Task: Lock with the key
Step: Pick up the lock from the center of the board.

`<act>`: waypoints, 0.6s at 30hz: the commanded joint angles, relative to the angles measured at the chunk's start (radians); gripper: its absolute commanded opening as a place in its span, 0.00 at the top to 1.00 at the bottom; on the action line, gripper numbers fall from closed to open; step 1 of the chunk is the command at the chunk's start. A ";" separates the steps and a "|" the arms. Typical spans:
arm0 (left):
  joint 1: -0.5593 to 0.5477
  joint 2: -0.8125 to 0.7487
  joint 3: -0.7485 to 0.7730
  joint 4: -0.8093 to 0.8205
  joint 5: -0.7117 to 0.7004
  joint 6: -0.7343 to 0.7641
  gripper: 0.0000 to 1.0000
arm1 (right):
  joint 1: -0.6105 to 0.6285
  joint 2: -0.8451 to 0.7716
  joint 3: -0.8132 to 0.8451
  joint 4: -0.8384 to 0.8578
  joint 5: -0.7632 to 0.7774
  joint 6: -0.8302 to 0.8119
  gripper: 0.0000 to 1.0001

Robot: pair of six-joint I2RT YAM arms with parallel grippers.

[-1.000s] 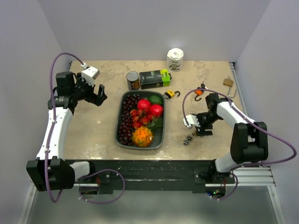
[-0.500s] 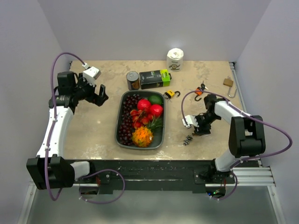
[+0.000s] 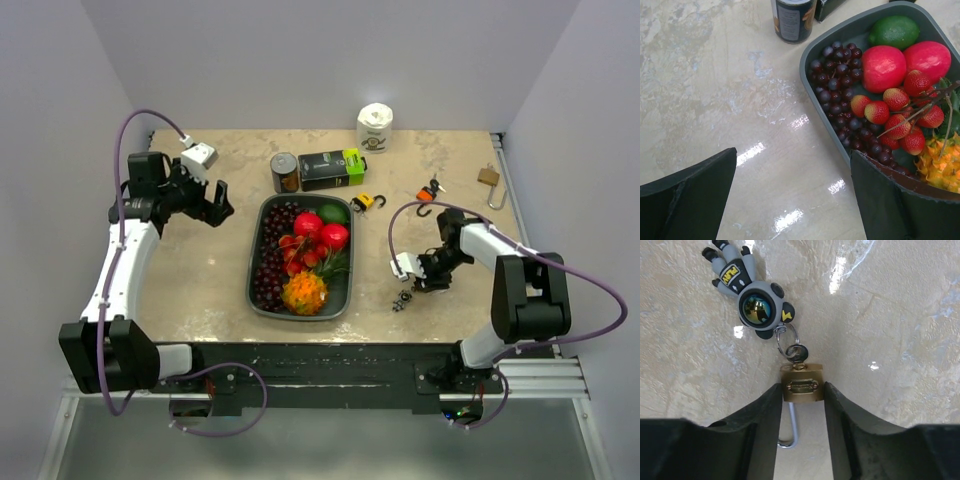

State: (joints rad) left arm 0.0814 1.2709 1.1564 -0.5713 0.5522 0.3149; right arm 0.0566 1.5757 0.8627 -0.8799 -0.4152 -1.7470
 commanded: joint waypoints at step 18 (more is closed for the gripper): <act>-0.175 0.035 0.149 0.169 0.097 -0.103 0.01 | -0.043 -0.173 0.266 -0.123 -0.431 0.679 1.00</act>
State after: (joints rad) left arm -0.0284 1.3018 1.2610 -0.5323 0.5968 0.2878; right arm 0.0467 1.4685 1.0637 -0.9913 -0.6678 -1.2976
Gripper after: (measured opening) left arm 0.989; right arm 0.271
